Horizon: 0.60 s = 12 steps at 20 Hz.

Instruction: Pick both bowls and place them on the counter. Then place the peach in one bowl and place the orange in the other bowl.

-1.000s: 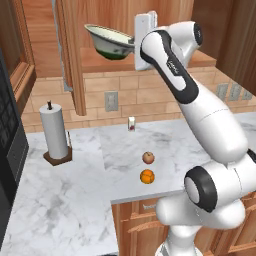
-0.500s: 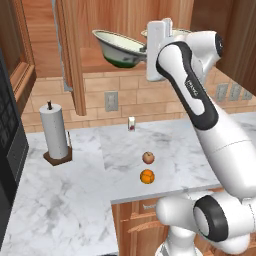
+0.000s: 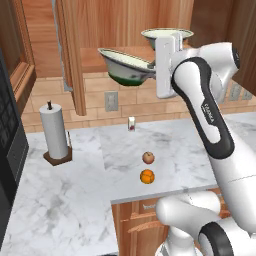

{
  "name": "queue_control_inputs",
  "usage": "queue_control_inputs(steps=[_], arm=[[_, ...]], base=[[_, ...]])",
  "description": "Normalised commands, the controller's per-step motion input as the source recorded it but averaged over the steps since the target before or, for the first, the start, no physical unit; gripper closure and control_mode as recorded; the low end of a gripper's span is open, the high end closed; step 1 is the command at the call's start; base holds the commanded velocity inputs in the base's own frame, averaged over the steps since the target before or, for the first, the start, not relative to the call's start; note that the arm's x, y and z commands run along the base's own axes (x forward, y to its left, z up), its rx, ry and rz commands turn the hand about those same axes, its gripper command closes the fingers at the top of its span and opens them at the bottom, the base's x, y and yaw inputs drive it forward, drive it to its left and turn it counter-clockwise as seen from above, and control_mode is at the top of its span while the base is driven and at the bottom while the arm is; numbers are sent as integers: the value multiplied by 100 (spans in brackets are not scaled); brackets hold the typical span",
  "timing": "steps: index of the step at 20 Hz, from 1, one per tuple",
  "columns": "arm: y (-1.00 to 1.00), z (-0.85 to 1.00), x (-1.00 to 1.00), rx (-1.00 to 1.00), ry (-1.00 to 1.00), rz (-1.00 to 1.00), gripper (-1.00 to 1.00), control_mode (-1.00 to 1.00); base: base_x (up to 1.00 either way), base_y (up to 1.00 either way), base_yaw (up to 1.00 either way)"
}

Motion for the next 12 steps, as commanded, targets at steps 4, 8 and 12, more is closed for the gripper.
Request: queue_control_inputs(steps=[4, 8, 12], arm=[[-2, -35, -40, 0, 10, 0, 100, -100], [-6, -42, -31, 0, 5, 1, 100, -100], [-28, -44, -28, -1, 2, 0, 100, -100]], base=[[0, 0, 0], [0, 0, 0], [0, 0, 0]])
